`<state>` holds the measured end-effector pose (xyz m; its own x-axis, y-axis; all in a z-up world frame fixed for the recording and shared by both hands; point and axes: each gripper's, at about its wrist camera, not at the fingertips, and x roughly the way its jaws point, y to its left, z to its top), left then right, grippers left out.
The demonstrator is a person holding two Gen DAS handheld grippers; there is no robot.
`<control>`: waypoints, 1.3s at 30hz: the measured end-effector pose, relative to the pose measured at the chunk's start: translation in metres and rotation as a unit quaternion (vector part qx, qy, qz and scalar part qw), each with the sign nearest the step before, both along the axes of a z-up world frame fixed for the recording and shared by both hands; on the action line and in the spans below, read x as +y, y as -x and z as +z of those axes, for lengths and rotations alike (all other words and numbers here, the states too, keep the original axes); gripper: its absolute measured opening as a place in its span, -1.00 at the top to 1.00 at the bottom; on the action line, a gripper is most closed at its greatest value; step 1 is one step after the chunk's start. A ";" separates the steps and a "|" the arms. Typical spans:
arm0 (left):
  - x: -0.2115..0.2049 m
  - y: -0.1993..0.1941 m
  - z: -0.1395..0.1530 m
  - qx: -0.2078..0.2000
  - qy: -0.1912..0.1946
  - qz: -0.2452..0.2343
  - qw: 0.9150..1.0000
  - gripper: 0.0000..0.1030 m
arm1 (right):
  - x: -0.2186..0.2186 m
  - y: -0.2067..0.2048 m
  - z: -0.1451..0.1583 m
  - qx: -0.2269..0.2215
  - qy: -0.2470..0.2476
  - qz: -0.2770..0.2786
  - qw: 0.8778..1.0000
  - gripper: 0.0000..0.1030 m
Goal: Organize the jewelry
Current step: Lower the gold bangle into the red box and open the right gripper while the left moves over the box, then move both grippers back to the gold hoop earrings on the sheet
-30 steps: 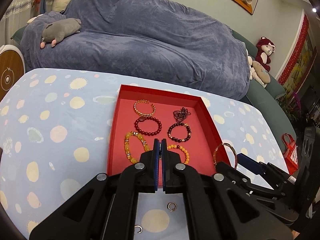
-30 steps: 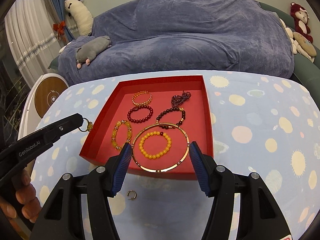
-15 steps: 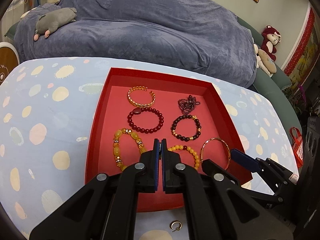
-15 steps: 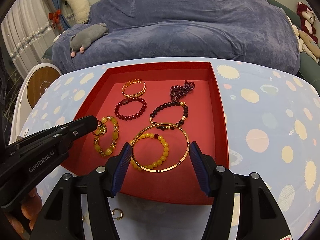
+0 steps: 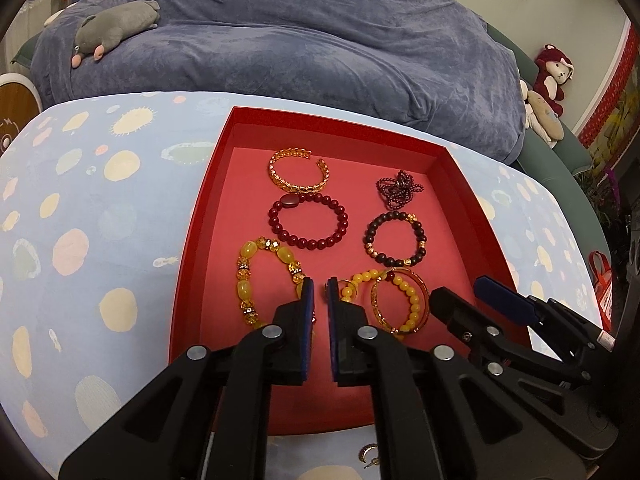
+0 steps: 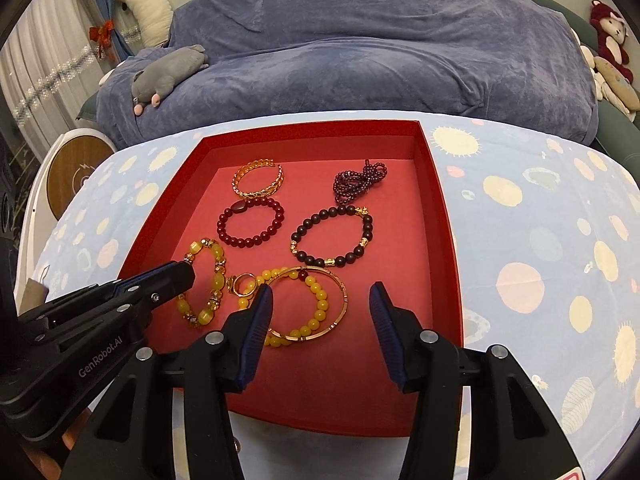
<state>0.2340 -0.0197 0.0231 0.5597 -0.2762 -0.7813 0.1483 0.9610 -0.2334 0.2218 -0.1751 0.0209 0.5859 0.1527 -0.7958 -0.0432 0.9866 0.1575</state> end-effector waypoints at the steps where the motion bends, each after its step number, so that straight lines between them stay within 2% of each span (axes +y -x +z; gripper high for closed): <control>1: 0.000 0.002 0.001 -0.003 -0.001 0.002 1.000 0.60 | -0.001 0.002 0.001 0.000 0.000 -0.001 1.000 0.04; 2: 0.001 0.005 0.002 -0.006 -0.003 0.004 1.000 0.50 | -0.002 0.003 0.001 -0.001 0.001 -0.003 1.000 0.04; 4: 0.004 0.009 0.004 -0.007 -0.002 0.007 1.000 0.45 | -0.004 0.008 0.004 -0.003 0.001 -0.005 1.000 0.03; 14: 0.017 0.042 0.014 -0.007 0.007 0.017 1.000 0.39 | -0.002 0.041 0.016 -0.009 -0.003 -0.002 1.000 0.01; 28: 0.022 0.079 0.023 -0.005 -0.001 0.021 1.000 0.38 | 0.016 0.084 0.027 -0.006 -0.014 0.012 1.000 0.01; 34: 0.031 0.096 0.018 0.001 -0.004 0.028 1.000 0.37 | 0.021 0.096 0.024 0.001 -0.013 0.017 1.000 0.01; 39: 0.045 0.113 0.005 0.012 -0.017 0.036 0.999 0.30 | 0.029 0.104 0.010 0.018 -0.011 0.025 0.999 0.01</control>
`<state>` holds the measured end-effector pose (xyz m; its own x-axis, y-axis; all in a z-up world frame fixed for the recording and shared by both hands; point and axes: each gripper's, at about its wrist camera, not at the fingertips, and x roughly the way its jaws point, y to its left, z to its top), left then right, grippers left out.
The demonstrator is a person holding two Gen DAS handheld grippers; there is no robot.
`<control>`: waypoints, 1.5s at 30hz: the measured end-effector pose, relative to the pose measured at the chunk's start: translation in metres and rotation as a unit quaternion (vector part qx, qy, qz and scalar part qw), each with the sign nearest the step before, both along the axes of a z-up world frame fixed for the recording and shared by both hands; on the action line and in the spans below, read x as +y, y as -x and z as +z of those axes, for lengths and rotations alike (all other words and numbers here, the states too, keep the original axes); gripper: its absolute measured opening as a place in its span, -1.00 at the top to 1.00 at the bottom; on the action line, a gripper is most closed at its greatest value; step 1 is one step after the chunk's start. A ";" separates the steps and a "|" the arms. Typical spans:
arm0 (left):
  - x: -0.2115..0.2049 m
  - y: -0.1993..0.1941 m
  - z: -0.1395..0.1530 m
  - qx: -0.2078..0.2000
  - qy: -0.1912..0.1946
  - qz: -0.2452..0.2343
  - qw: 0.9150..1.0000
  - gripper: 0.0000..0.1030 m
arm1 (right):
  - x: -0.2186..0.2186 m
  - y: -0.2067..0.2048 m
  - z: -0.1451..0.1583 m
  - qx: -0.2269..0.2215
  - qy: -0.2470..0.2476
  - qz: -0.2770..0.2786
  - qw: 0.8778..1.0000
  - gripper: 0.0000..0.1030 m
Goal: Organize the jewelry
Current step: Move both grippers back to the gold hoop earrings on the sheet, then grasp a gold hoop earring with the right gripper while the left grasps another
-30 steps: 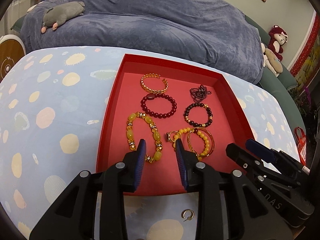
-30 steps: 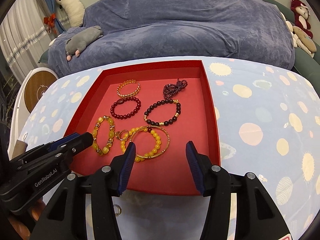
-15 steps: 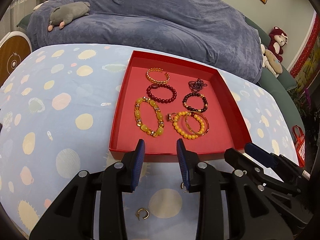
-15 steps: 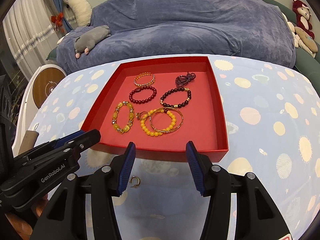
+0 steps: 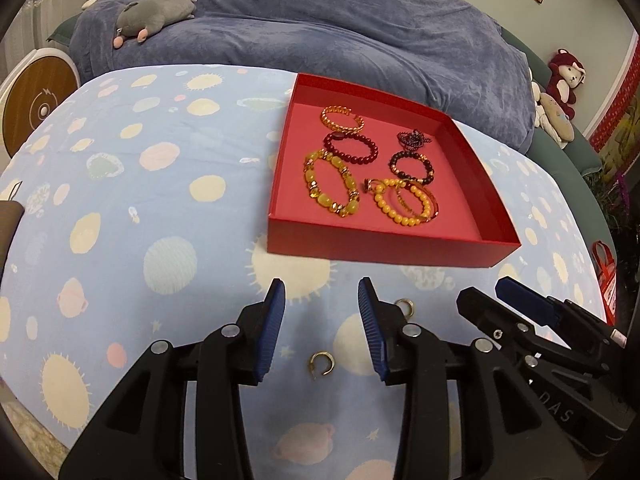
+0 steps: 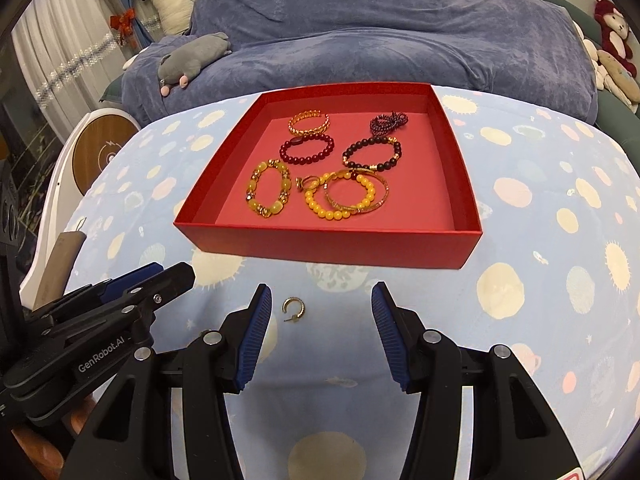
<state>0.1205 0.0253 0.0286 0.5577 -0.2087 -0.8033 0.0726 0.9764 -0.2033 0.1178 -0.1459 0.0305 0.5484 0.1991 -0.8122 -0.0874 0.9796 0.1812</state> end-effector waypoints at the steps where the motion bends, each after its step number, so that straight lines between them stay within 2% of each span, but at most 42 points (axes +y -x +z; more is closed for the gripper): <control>1: 0.003 0.003 -0.003 0.002 -0.005 0.002 1.000 0.30 | 0.002 0.001 -0.003 0.003 0.001 0.002 1.000 0.01; 9: 0.021 0.016 -0.023 0.025 0.005 0.024 0.999 0.30 | 0.019 -0.001 -0.027 0.027 0.005 0.017 0.999 0.01; 21: 0.029 0.021 -0.030 0.034 0.009 0.032 0.999 0.29 | 0.031 -0.015 -0.043 0.036 0.009 0.015 0.999 0.07; 23: 0.027 0.021 -0.031 0.034 0.007 0.030 0.999 0.29 | 0.033 -0.017 -0.045 0.038 0.012 0.016 0.999 0.23; 27: 0.023 0.022 -0.033 0.037 0.005 0.026 0.999 0.29 | 0.036 -0.018 -0.047 0.033 0.029 0.017 0.999 0.34; 30: 0.022 0.022 -0.034 0.038 0.003 0.025 0.999 0.29 | 0.035 -0.018 -0.047 0.029 0.043 0.018 0.999 0.53; 31: 0.021 0.023 -0.034 0.037 0.003 0.024 0.999 0.29 | 0.034 -0.016 -0.047 0.028 0.047 0.017 0.998 0.66; 32: 0.020 0.023 -0.034 0.037 0.002 0.023 0.999 0.29 | 0.031 -0.015 -0.048 0.028 0.046 0.016 0.998 0.69; 45: -0.009 0.031 -0.031 0.026 0.001 -0.017 1.000 0.31 | -0.010 0.027 -0.043 0.051 0.010 -0.027 0.998 0.69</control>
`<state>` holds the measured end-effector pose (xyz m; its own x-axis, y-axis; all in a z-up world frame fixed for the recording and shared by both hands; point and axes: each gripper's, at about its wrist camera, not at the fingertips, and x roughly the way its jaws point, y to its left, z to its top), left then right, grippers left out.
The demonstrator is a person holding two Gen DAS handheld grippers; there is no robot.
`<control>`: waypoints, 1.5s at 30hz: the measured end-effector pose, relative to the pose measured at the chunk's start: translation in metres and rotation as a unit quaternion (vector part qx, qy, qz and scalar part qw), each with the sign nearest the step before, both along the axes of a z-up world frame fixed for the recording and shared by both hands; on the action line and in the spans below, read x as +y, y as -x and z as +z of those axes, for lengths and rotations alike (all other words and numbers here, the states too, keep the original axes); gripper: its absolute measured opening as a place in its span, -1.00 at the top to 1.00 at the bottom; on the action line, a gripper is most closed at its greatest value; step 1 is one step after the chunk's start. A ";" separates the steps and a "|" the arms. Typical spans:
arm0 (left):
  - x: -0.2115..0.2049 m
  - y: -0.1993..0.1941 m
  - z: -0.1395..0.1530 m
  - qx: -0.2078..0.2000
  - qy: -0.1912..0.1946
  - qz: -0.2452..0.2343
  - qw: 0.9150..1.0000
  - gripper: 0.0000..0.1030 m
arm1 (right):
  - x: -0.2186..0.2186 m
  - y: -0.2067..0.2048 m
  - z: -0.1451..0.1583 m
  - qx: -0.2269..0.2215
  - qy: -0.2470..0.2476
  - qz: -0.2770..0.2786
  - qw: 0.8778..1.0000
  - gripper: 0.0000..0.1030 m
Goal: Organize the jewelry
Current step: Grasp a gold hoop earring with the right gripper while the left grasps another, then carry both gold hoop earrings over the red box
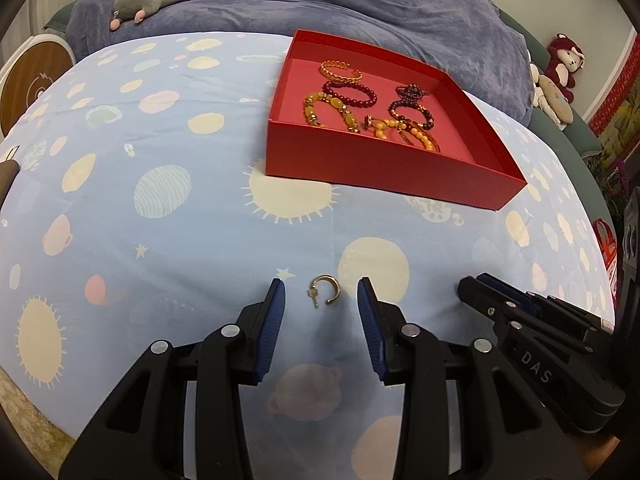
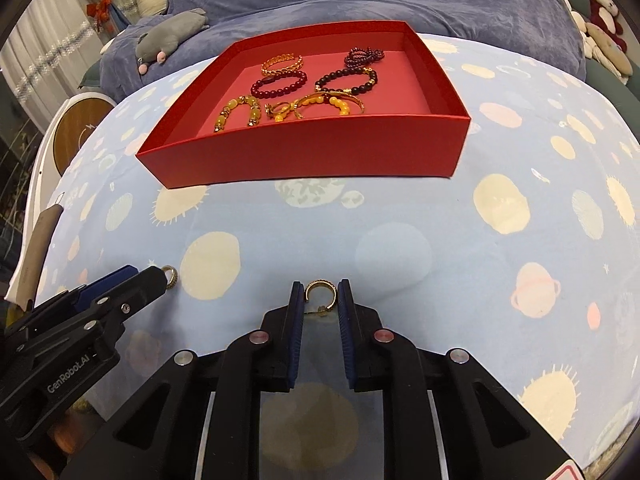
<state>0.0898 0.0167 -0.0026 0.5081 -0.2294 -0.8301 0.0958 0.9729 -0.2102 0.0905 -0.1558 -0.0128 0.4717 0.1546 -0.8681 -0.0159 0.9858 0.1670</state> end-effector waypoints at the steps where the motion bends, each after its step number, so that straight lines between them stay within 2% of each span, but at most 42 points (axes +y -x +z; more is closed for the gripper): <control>1: -0.003 0.000 -0.001 -0.001 -0.002 -0.003 1.000 0.31 | -0.001 0.002 0.000 0.000 -0.001 -0.001 1.000 0.69; 4: -0.009 -0.001 -0.003 -0.005 -0.011 -0.007 1.000 0.39 | -0.003 0.007 0.001 0.002 -0.005 -0.005 1.000 0.69; 7: -0.011 -0.001 -0.006 -0.006 -0.017 -0.011 1.000 0.59 | -0.004 0.009 0.000 0.003 -0.007 -0.006 1.000 0.69; 11: -0.010 -0.001 -0.009 -0.009 -0.024 -0.010 1.000 0.73 | -0.005 0.009 -0.001 0.004 -0.010 -0.008 1.000 0.69; 28: -0.015 -0.004 -0.010 -0.016 -0.030 -0.013 0.999 0.70 | -0.005 0.009 -0.002 0.006 -0.016 -0.009 1.000 0.69; 34: -0.018 -0.006 -0.010 -0.023 -0.036 -0.016 0.999 0.47 | -0.005 0.008 -0.002 0.006 -0.019 -0.010 1.000 0.69; 40: -0.023 -0.007 -0.012 -0.032 -0.048 -0.018 0.998 0.48 | -0.006 0.009 -0.003 0.006 -0.021 -0.011 1.000 0.69; 45: -0.021 -0.006 -0.012 -0.034 -0.050 -0.015 0.998 0.65 | -0.006 0.009 -0.003 0.005 -0.022 -0.011 1.000 0.69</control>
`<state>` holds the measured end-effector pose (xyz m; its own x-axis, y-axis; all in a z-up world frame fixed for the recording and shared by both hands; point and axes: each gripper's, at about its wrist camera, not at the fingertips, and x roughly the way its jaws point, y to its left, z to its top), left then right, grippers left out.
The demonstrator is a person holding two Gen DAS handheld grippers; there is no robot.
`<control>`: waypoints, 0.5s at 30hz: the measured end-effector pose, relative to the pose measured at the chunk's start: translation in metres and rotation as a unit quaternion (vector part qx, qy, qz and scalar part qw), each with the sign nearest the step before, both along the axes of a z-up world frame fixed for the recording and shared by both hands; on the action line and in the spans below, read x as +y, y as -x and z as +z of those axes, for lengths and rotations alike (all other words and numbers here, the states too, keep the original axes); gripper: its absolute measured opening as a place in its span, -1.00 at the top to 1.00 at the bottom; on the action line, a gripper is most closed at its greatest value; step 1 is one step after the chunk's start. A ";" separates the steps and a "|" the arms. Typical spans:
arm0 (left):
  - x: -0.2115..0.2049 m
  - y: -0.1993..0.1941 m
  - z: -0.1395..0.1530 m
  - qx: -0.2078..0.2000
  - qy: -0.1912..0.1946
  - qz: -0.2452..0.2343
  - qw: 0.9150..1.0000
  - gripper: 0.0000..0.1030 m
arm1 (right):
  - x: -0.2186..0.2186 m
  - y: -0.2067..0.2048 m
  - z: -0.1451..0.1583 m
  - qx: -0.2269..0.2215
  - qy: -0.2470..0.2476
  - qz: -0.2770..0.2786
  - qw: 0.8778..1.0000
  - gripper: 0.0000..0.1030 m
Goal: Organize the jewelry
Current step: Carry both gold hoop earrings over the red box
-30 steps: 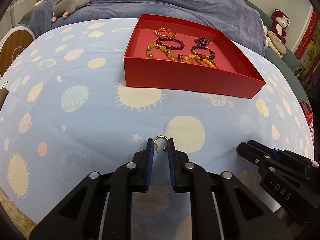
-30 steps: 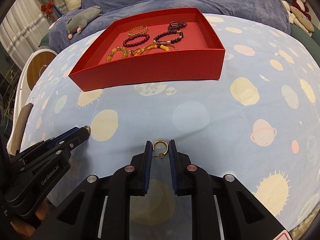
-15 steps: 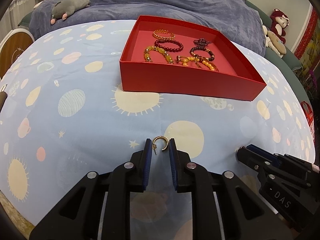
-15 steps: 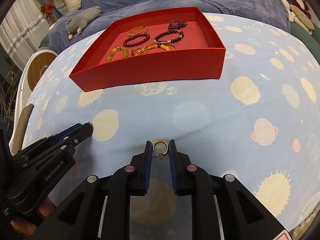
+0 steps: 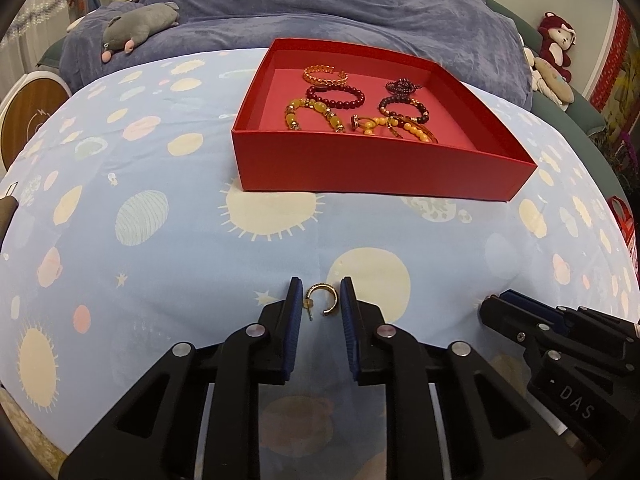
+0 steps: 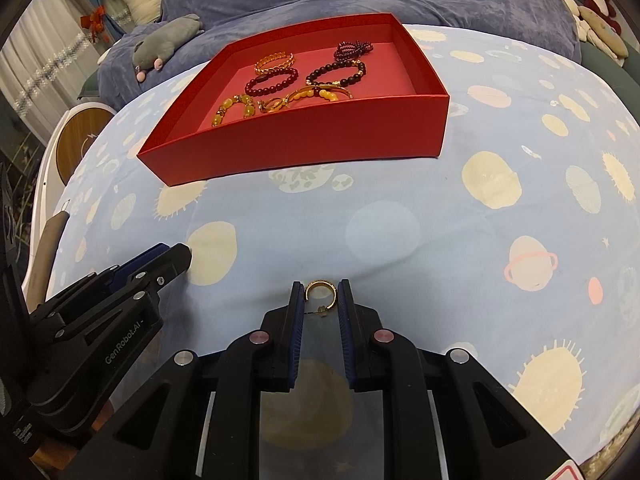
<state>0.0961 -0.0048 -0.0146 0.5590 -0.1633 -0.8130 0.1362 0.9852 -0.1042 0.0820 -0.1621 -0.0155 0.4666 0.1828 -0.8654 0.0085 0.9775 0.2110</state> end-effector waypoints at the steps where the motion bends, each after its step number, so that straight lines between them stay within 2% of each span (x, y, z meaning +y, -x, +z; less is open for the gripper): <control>1: 0.000 0.000 0.000 0.000 0.001 0.000 1.000 0.65 | 0.000 0.000 0.000 0.000 0.000 -0.001 1.000 0.69; 9: 0.001 0.001 0.003 0.005 0.006 0.002 1.000 0.65 | -0.002 0.001 0.007 -0.009 -0.003 -0.003 1.000 0.69; 15: -0.003 0.004 0.020 0.002 0.015 0.000 1.000 0.65 | -0.002 0.002 0.023 -0.027 -0.008 -0.003 1.000 0.69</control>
